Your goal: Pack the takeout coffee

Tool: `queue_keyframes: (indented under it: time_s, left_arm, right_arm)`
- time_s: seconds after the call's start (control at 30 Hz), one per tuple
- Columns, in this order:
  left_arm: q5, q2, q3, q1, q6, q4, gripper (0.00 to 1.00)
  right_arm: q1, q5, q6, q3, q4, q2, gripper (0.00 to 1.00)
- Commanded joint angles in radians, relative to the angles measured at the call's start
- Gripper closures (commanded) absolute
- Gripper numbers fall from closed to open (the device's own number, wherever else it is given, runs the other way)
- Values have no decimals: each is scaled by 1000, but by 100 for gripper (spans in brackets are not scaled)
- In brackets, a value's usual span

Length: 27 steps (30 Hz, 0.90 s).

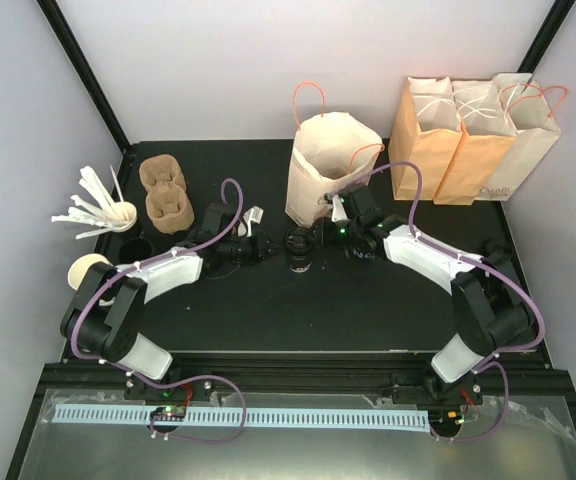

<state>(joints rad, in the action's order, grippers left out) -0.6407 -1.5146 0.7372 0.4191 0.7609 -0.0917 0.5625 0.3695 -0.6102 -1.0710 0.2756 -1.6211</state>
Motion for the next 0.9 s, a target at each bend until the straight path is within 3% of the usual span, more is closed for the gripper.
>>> queue_keyframes:
  time_s: [0.0,0.43,0.67,0.87]
  left_arm:
    - [67,-64,-52,0,-24,50,81]
    - [81,-111,-156,31,5,-49,82]
    - [122,-13,-13,30,-66,163,81]
    - [121,-31,87,26,-92,235,79]
  right_arm:
    - [2,-4,-11,119,32,-39,70]
    - [5,-1,-30,195,-12,-15,70]
    - [5,-19,-7,109,82,56,70]
    - [34,3,-34,102,122,118,69]
